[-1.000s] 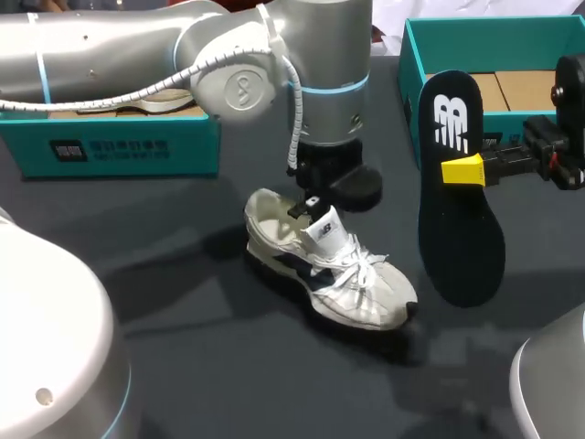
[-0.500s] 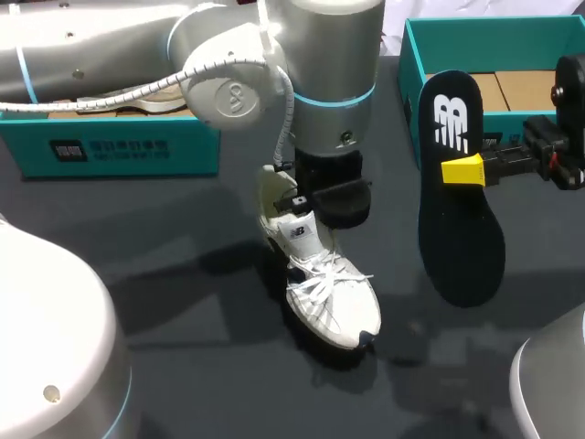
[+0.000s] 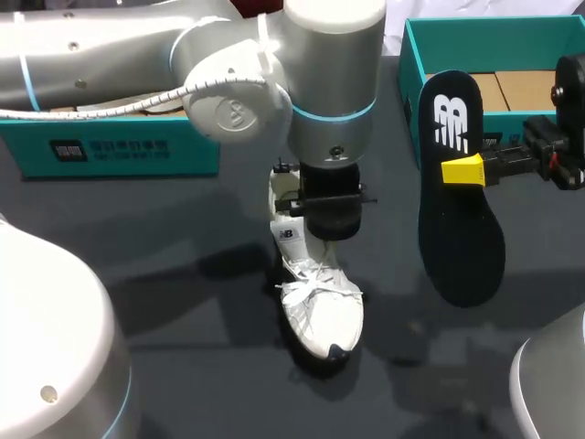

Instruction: Take the shoe out of the shoebox, open the shoe tongue, remove and reinsert the insole, then place the shoe into the shoebox

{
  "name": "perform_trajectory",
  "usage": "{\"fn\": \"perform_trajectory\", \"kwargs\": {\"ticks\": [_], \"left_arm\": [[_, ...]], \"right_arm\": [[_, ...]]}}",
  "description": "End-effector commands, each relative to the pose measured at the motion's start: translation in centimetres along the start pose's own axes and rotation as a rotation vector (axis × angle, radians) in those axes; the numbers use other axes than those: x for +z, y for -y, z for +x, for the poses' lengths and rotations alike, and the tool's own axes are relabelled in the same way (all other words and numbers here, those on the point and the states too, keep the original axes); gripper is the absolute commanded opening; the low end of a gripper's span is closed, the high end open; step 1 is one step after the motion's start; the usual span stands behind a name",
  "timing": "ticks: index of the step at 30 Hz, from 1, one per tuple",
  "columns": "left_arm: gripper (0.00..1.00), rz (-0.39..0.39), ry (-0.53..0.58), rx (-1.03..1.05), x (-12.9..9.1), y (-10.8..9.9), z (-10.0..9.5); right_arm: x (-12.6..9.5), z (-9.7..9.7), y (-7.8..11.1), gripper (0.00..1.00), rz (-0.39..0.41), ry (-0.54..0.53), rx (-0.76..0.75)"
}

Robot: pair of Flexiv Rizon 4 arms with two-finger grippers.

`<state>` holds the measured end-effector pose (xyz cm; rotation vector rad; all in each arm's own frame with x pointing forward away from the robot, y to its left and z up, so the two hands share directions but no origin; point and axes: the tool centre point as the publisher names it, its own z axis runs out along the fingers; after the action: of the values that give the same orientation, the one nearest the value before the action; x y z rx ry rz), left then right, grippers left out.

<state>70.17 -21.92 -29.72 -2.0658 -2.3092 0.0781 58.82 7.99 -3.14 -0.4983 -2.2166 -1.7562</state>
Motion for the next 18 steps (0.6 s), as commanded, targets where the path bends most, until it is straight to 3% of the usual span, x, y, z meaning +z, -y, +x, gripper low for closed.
{"fn": "perform_trajectory", "kwargs": {"ticks": [1,18], "left_arm": [[0.0,-0.005,-0.006,0.015,0.7,0.2,-0.3],[0.0,-0.011,0.007,0.129,3.0,0.3,-1.2]], "right_arm": [[-0.1,0.5,0.6,0.0,-0.009,0.011,0.0],[-0.1,0.5,0.6,0.0,-0.009,0.011,0.0]]}}
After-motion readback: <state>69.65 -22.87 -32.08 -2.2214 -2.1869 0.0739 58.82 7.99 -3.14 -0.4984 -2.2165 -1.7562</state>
